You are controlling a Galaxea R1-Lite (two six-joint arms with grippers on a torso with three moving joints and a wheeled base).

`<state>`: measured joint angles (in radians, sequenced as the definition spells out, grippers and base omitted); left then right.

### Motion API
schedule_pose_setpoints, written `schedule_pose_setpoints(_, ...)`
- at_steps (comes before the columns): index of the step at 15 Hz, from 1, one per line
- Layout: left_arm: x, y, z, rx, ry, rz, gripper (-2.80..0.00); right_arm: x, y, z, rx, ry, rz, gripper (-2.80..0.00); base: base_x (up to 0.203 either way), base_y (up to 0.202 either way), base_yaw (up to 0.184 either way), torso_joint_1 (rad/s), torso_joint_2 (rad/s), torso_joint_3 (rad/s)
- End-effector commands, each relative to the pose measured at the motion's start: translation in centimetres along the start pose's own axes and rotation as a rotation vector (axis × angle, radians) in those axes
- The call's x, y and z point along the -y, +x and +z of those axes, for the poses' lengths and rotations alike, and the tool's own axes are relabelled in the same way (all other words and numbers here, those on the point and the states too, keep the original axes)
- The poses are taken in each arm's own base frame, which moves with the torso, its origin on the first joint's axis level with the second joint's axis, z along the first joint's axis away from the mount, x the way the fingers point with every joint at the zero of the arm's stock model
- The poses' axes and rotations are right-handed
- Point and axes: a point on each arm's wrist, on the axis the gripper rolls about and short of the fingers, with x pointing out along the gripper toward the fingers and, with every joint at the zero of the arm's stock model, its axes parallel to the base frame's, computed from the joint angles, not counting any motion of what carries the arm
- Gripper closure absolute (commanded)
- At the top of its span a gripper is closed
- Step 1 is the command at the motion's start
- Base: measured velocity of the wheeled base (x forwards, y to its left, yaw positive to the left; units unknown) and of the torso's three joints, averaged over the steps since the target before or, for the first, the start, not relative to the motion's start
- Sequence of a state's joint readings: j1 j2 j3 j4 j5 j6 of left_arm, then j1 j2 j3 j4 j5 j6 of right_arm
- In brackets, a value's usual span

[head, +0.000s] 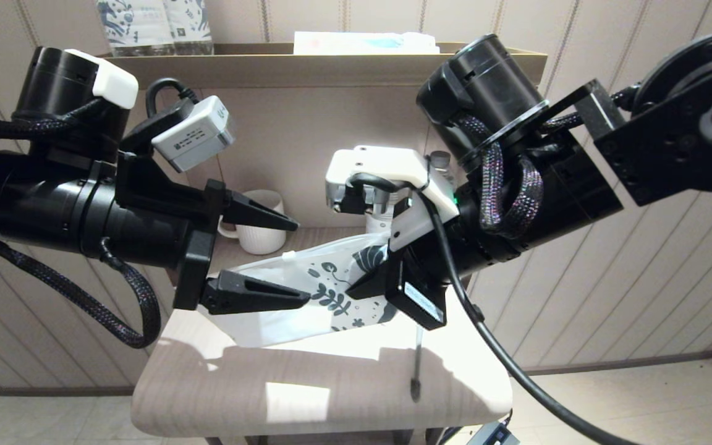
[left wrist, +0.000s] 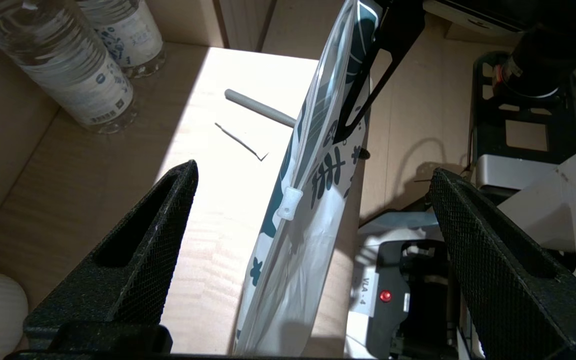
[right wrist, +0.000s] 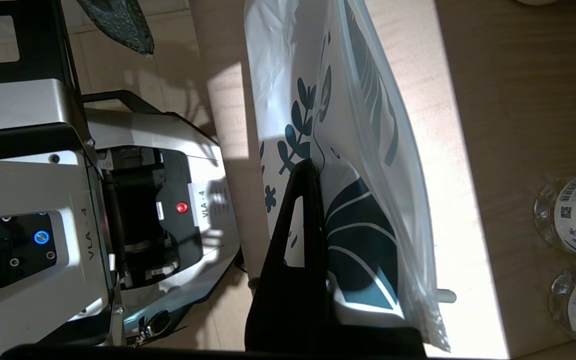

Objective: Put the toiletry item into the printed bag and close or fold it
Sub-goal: Open the storage bag

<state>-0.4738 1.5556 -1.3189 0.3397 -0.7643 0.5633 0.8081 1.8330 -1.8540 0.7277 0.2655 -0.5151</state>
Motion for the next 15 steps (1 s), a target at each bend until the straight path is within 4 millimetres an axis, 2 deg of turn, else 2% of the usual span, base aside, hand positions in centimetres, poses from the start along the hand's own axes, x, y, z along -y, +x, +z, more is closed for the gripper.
schedule_pose_setpoints(1,0.22,-0.21,0.06,0.003,0.005,-0.001,-2.8,-0.05,-0.13,0.01,0.001,-0.002,0.003,0.0,0.0,0.0,0.0,0.0,0.0,0.0)
schedule_pose_setpoints(2,0.22,-0.28,0.08,0.004,0.007,0.001,-2.8,-0.04,-0.11,0.02,0.001,-0.002,0.002,0.0,0.0,0.0,0.0,0.0,0.0,0.0)
schedule_pose_setpoints(3,0.23,-0.27,0.03,0.002,0.008,-0.001,0.0,-0.04,-0.07,0.0,0.0,-0.001,0.004,0.0,0.0,0.0,0.0,0.0,0.0,0.0)
schedule_pose_setpoints(15,0.26,0.22,-0.88,-0.02,-0.016,-0.018,0.0,-0.03,0.02,-0.14,-0.005,0.001,0.007,0.0,0.0,0.0,0.0,0.0,0.0,0.0)
